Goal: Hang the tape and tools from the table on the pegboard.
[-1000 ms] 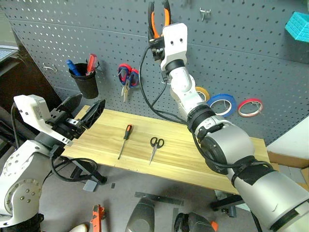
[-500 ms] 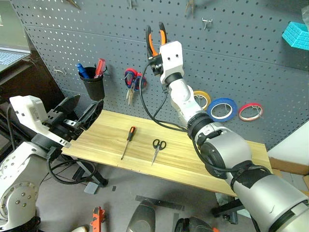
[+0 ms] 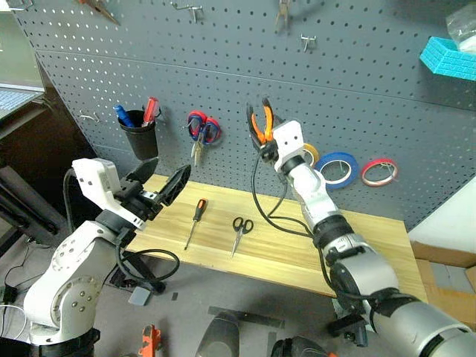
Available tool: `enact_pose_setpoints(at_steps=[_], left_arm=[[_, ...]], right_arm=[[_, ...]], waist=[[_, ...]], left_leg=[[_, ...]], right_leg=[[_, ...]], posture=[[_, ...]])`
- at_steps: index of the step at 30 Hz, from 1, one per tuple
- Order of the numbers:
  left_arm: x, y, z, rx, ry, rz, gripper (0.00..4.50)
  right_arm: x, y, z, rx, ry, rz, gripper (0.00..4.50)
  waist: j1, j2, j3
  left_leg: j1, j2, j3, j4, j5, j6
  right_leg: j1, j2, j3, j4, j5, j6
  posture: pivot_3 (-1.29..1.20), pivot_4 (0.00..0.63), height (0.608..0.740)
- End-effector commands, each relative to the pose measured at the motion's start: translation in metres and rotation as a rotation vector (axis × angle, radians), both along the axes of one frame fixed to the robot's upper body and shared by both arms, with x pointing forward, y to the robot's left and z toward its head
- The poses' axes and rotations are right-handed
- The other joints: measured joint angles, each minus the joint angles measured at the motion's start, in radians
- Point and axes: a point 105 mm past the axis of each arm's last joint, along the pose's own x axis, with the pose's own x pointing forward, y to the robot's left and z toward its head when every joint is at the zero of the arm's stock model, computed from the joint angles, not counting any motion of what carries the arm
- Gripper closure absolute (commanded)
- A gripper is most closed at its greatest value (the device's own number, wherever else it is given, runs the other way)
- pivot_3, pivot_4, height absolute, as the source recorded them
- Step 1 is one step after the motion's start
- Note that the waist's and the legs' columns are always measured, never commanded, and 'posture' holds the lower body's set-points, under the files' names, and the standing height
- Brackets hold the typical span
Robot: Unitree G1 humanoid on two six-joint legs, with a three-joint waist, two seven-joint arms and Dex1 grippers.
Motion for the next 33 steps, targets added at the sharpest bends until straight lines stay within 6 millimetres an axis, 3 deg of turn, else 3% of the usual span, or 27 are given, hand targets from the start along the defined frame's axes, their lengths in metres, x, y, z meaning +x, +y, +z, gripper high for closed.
enact_pose_setpoints(at_steps=[1, 6, 13, 19, 27, 33], left_arm=[[0.0, 0.0, 0.007, 0.033, -0.04, -0.008, 0.0], [0.0, -0.01, -0.001, 0.065, -0.024, -0.048, 0.0], [-0.001, -0.022, -0.027, 0.115, 0.048, -0.075, 0.0], [0.001, -0.04, -0.047, 0.204, 0.086, -0.149, 0.0], [0.001, -0.053, -0.054, 0.187, 0.096, -0.187, 0.0], [-0.009, -0.061, -0.088, 0.217, 0.238, -0.245, 0.0]], right_arm=[[-0.004, -0.01, -0.008, -0.111, 0.079, 0.026, 1.73], [-0.009, -0.026, -0.04, -0.217, 0.244, 0.019, 1.73], [-0.024, -0.038, -0.076, -0.33, 0.376, 0.038, 1.73], [-0.037, -0.07, -0.136, -0.488, 0.649, 0.03, 1.73], [-0.038, -0.101, -0.16, -0.684, 0.78, 0.023, 1.73], [-0.033, -0.114, -0.165, -0.678, 0.832, -0.024, 1.73]], waist=[[-0.003, 0.001, -0.002], [-0.024, 0.003, -0.002], [-0.062, 0.004, -0.005], [-0.085, 0.005, -0.006], [-0.138, 0.005, -0.007], [-0.166, 0.006, -0.007]], left_leg=[[0.001, 0.0, 0.0, 0.0, 0.0, 0.0], [0.014, 0.0, 0.0, 0.0, 0.0, 0.0], [0.015, 0.0, 0.0, -0.001, 0.0, 0.0], [0.015, -0.001, 0.0, 0.0, 0.0, 0.0], [0.016, -0.002, 0.0, 0.0, 0.0, 0.001], [0.016, -0.002, 0.0, -0.001, 0.0, 0.001]], right_leg=[[0.0, 0.0, 0.0, 0.0, 0.0, 0.0], [0.013, 0.001, 0.0, -0.001, -0.005, -0.007], [0.014, 0.001, 0.001, -0.001, -0.004, -0.006], [0.014, 0.002, 0.002, 0.0, -0.004, -0.006], [0.014, 0.002, 0.003, 0.0, -0.002, -0.003], [0.014, 0.002, 0.003, 0.0, -0.001, 0.0]], posture=[[0.35, 0.0, 0.74], [0.33, 0.0, 0.74], [0.31, 0.0, 0.74], [0.29, 0.0, 0.74], [0.27, 0.0, 0.74], [0.27, 0.0, 0.74]])
